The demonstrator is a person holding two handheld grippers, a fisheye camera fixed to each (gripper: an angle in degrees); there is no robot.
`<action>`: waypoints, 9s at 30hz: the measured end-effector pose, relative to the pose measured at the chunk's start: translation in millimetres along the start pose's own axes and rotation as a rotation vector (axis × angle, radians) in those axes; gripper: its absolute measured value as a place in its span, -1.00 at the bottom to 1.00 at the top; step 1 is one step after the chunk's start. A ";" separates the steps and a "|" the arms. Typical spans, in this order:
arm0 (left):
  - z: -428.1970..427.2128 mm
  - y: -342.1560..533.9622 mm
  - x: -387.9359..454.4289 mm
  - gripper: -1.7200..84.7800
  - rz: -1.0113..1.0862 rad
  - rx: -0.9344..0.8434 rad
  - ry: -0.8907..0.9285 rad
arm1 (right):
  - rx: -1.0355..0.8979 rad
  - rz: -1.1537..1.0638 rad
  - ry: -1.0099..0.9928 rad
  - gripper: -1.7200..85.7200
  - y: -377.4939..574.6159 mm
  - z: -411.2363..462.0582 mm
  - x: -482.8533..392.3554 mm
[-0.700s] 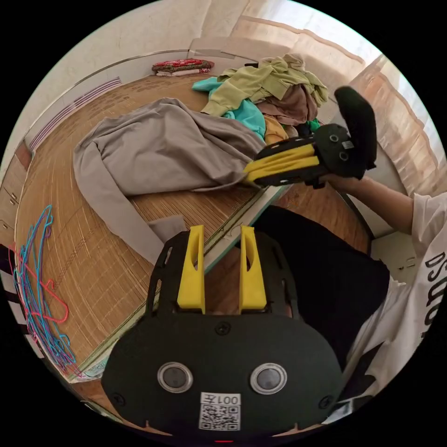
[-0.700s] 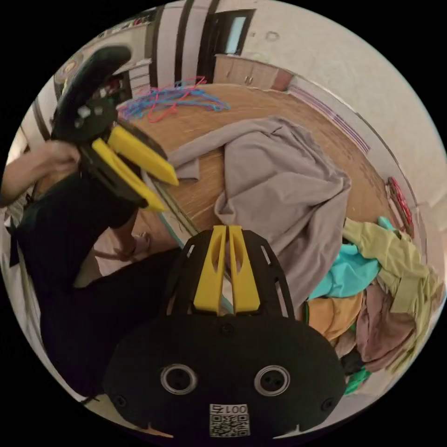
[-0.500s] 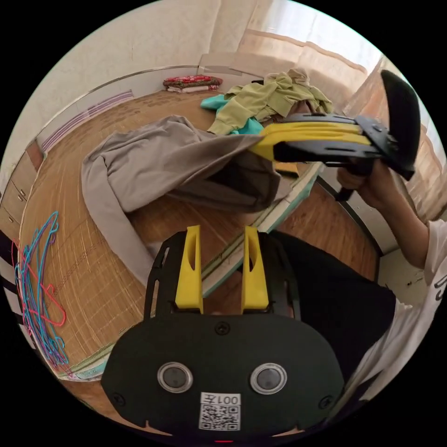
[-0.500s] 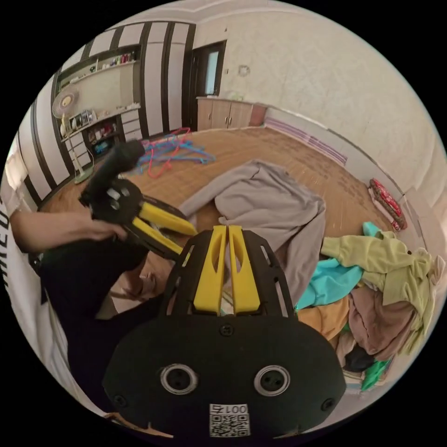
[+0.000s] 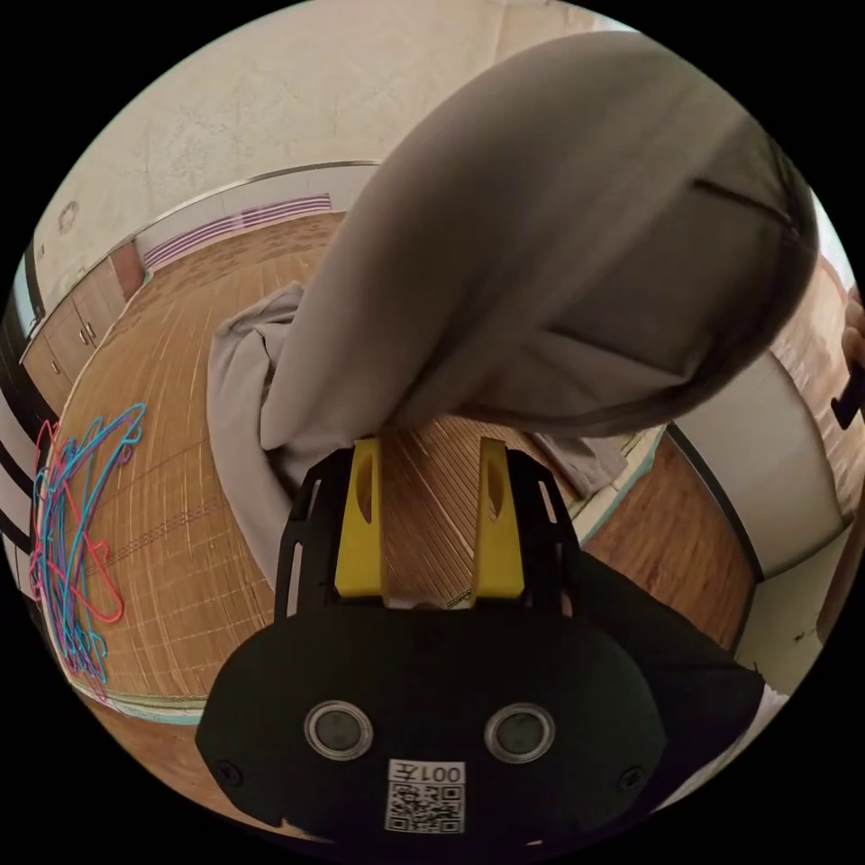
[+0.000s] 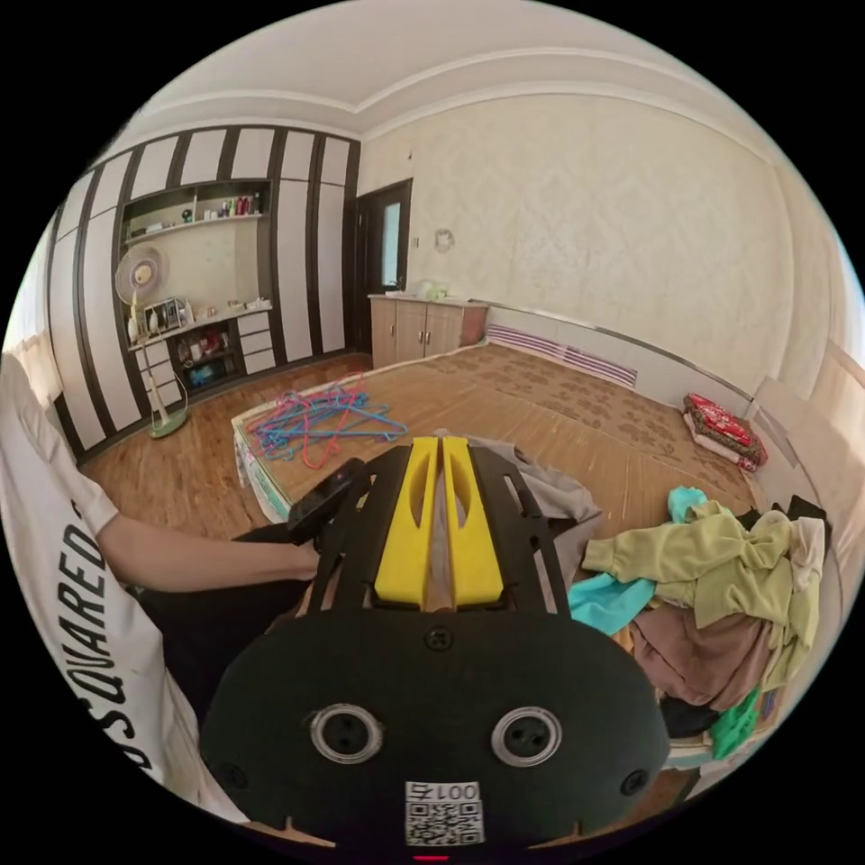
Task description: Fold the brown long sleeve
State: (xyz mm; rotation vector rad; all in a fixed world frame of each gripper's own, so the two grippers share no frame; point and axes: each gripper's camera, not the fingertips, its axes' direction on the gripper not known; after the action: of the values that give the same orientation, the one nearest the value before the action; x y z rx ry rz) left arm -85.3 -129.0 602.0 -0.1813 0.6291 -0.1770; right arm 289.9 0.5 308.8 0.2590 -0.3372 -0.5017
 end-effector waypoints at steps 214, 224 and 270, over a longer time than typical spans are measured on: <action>57.5 -229.0 -162.2 -0.89 0.114 -0.298 -0.023 | -0.665 0.165 0.023 -0.77 -31.4 384.6 139.7; 35.6 -263.9 -188.1 -0.97 0.075 -0.248 0.034 | -0.531 0.154 0.123 -0.87 -80.8 332.4 175.4; -169.0 50.3 -96.5 -0.95 -0.195 -0.185 -0.015 | -0.747 -0.099 -0.467 -0.91 -318.8 408.9 -124.5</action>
State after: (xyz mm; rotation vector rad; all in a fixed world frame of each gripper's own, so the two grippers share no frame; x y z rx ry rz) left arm -257.5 -78.5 511.4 -0.4230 0.6124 -0.3052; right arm -101.6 -271.1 548.1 -0.5783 -0.5652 -0.7500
